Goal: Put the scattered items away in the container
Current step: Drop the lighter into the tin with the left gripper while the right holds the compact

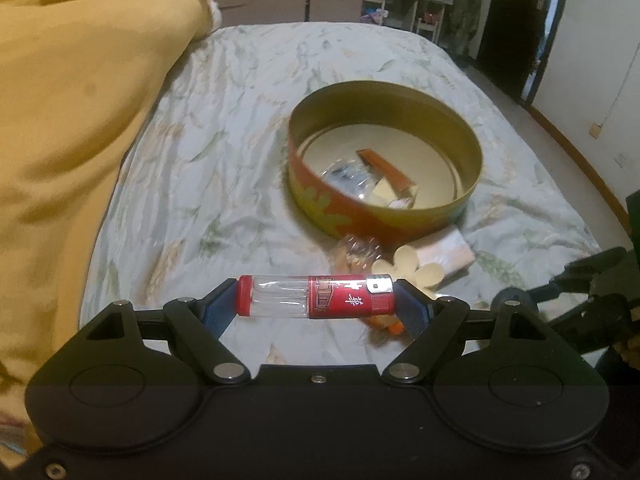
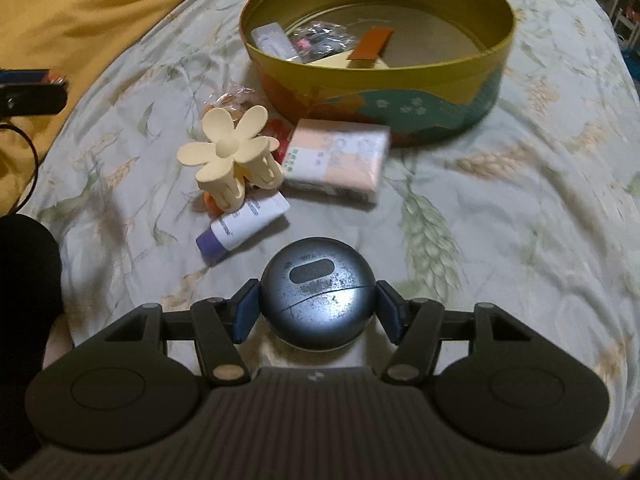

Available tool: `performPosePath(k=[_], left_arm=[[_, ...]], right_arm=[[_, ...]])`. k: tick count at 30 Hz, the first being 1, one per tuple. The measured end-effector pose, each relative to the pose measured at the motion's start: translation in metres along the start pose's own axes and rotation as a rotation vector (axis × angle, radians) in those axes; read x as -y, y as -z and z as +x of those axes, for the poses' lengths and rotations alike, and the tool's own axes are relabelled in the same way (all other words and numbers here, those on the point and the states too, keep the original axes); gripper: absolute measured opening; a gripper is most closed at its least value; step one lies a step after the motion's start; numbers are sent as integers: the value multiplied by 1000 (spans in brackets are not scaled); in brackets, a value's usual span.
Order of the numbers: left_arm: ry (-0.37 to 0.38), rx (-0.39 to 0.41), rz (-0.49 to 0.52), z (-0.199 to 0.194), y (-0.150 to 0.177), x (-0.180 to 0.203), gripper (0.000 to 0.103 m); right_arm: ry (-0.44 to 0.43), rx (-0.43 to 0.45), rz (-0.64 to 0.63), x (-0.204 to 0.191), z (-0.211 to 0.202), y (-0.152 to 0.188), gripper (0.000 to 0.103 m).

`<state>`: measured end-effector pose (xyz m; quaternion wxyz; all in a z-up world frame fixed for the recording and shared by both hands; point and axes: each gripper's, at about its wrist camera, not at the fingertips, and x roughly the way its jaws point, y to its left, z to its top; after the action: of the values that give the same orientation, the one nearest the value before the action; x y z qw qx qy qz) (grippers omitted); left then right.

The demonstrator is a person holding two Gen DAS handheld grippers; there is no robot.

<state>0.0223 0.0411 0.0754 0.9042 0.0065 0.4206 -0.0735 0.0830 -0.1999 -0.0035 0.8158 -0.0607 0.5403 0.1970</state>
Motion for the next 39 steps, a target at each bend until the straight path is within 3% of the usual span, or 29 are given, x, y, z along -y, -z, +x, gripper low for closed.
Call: performPosePath(k=[9, 22, 39], left_arm=[[13, 13, 70, 10, -34, 30, 80], [-36, 5, 158, 37, -78, 56, 80], [-90, -26, 266, 106, -130, 97, 80]], right_arm=[[-2, 49, 82, 19, -19, 17, 63], [-17, 118, 231, 48, -22, 27, 63], [-62, 168, 273, 56, -25, 30, 63]])
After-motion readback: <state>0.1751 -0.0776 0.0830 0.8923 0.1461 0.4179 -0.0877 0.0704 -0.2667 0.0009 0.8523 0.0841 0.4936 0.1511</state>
